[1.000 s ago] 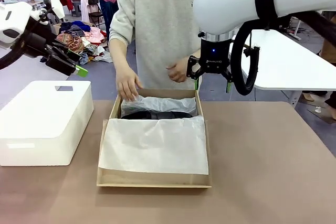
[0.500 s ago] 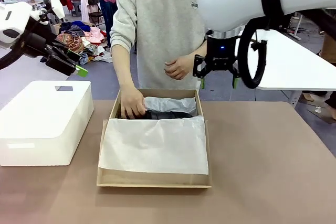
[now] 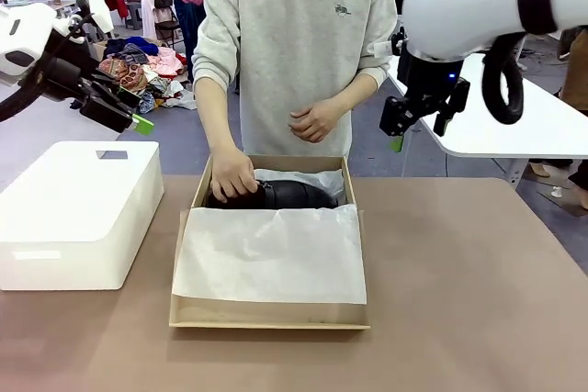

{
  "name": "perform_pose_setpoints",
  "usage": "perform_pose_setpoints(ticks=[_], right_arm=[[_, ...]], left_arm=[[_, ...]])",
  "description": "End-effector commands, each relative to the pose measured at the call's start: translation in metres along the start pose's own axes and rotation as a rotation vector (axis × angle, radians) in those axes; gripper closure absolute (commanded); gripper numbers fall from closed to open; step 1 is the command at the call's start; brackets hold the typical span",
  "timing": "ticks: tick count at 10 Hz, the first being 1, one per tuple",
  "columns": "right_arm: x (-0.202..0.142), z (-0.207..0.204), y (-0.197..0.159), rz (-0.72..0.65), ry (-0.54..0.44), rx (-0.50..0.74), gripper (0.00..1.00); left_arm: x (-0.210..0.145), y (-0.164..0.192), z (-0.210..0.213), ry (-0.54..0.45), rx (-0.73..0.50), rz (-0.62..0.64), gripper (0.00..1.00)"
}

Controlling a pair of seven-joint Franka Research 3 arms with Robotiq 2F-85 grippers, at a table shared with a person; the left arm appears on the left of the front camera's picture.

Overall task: Pack the shoes into the box.
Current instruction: Close the Shoes Box.

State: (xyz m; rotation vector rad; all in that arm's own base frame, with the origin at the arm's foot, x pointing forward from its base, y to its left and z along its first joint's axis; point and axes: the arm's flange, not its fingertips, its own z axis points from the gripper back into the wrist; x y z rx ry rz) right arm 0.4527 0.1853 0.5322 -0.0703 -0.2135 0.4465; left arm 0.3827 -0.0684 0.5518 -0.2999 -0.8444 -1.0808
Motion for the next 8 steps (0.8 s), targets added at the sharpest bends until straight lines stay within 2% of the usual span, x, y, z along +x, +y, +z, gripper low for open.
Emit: perform_pose_setpoints(ticks=[1,3,5,6,7,8], right_arm=[[-0.021,-0.019,-0.023,0.183,-0.122,0.118,0.00],[-0.024,-0.033,-0.041,0.325,-0.190,0.177,0.00],[-0.021,-0.037,-0.050,0.367,-0.175,0.267,0.00],[-0.018,-0.035,-0.046,0.265,-0.107,0.258,0.00],[-0.021,-0.037,-0.044,0.330,-0.187,0.186,0.00],[-0.021,-0.037,-0.044,0.330,-0.187,0.186,0.00]], left_arm=[[-0.001,0.003,0.000,-0.017,-0.011,-0.010,0.00],[-0.001,0.003,0.000,-0.017,-0.011,-0.010,0.00],[-0.001,0.003,0.000,-0.017,-0.011,-0.010,0.00],[-0.001,0.003,0.000,-0.017,-0.011,-0.010,0.00],[-0.001,0.003,0.000,-0.017,-0.011,-0.010,0.00],[-0.001,0.003,0.000,-0.017,-0.011,-0.010,0.00]])
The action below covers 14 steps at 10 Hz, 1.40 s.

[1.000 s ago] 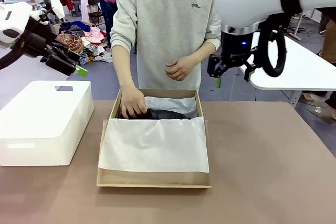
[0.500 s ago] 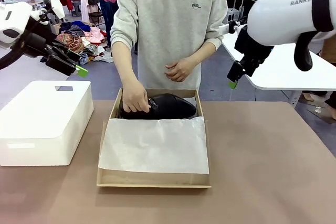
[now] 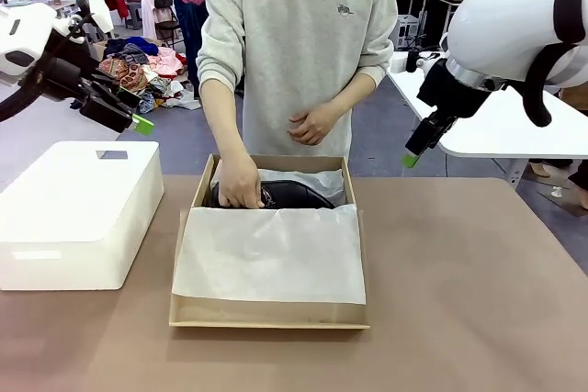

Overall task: Pack the shoes into the box.
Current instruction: Close the Shoes Box.

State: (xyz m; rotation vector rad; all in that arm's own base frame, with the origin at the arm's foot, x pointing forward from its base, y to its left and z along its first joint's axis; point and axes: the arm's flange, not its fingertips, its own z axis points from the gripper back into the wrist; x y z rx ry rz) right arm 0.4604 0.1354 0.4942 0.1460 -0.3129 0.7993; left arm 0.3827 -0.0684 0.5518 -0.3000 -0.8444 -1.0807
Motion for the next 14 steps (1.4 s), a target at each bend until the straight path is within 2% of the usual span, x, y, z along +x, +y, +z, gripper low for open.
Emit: perform_pose_setpoints(ticks=[1,4,8,10,12,13,14], right_arm=[[0.001,0.002,0.000,0.009,-0.020,-0.033,0.00],[0.001,0.002,0.000,0.003,-0.010,-0.009,0.00],[-0.005,0.007,-0.017,0.292,-0.024,0.210,0.00],[-0.012,0.004,-0.026,0.398,-0.054,0.259,0.00],[-0.020,0.002,-0.036,0.563,-0.106,0.268,0.00],[-0.024,0.000,-0.040,0.622,-0.100,0.273,0.00],[-0.027,-0.002,-0.044,0.672,-0.089,0.277,0.09]], left_arm=[[-0.001,0.003,0.000,-0.017,-0.011,-0.010,0.00],[-0.001,0.003,0.000,-0.017,-0.011,-0.010,0.00],[-0.001,0.003,0.000,-0.017,-0.011,-0.010,0.00],[-0.001,0.003,0.000,-0.017,-0.011,-0.010,0.00],[-0.001,0.003,0.000,-0.017,-0.011,-0.010,0.00],[-0.001,0.003,0.000,-0.017,-0.011,-0.010,0.00],[-0.001,0.003,0.000,-0.017,-0.011,-0.010,0.00]])
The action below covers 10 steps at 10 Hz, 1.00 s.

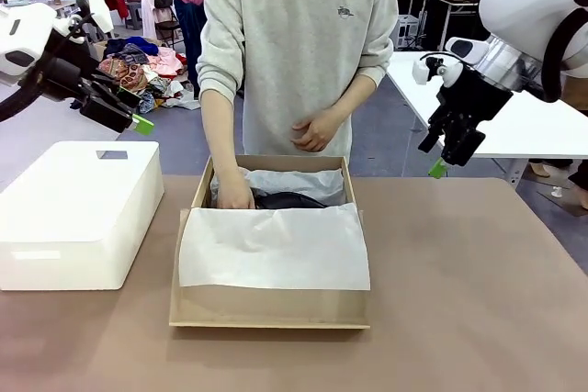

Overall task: Pack the shoes into the box.
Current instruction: Close the Shoes Box.

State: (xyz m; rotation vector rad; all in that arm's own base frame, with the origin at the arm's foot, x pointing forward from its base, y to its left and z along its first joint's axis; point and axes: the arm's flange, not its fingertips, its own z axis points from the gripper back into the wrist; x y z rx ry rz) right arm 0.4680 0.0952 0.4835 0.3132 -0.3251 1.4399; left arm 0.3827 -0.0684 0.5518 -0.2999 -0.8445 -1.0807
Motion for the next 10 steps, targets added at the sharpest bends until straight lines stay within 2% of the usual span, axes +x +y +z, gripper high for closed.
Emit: perform_pose_setpoints(ticks=[1,4,5,10], right_arm=[[-0.0113,0.0031,-0.0103,0.079,-0.009,0.053,0.29],[-0.0177,0.0048,-0.0122,0.159,0.042,0.088,0.89],[-0.0175,0.0050,-0.0108,0.171,0.044,0.090,1.00],[-0.0137,0.0032,-0.0087,0.241,0.032,0.112,1.00]], left_arm=[[-0.0008,0.0027,0.0003,-0.017,-0.011,-0.010,0.00],[-0.0008,0.0027,0.0003,-0.017,-0.011,-0.010,0.00],[-0.0008,0.0027,0.0003,-0.017,-0.011,-0.010,0.00],[-0.0008,0.0027,0.0003,-0.017,-0.011,-0.010,0.00]])
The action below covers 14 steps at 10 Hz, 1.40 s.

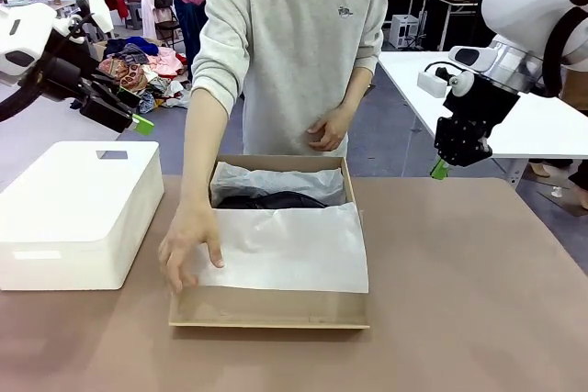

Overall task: Pack the shoes into the box.
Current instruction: Close the Shoes Box.

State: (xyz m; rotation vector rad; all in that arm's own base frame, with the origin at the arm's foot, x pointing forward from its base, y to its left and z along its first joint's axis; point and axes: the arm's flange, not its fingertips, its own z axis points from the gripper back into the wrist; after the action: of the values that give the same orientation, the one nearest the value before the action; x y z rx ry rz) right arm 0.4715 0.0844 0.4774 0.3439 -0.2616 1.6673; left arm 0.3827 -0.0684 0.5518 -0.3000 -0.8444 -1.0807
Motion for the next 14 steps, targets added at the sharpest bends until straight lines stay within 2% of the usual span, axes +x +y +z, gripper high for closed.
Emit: perform_pose_setpoints(ticks=[1,2,3,8,11,14], right_arm=[[-0.001,0.003,-0.002,0.017,0.028,-0.001,1.00],[0.000,0.006,0.000,-0.033,0.025,-0.027,1.00],[0.000,0.000,0.000,0.003,0.004,0.001,1.00],[0.001,-0.001,0.000,0.000,0.005,0.001,1.00],[0.002,-0.014,0.006,-0.077,-0.084,-0.020,1.00],[0.002,-0.032,0.010,-0.097,-0.127,-0.019,1.00]], left_arm=[[-0.001,0.003,0.000,-0.017,-0.011,-0.010,0.00],[-0.001,0.003,0.000,-0.017,-0.011,-0.010,0.00],[-0.001,0.003,0.000,-0.017,-0.011,-0.010,0.00],[-0.001,0.003,0.000,-0.017,-0.011,-0.010,0.00],[-0.001,0.003,0.000,-0.017,-0.011,-0.010,0.00],[-0.001,0.003,0.000,-0.017,-0.011,-0.010,0.00]])
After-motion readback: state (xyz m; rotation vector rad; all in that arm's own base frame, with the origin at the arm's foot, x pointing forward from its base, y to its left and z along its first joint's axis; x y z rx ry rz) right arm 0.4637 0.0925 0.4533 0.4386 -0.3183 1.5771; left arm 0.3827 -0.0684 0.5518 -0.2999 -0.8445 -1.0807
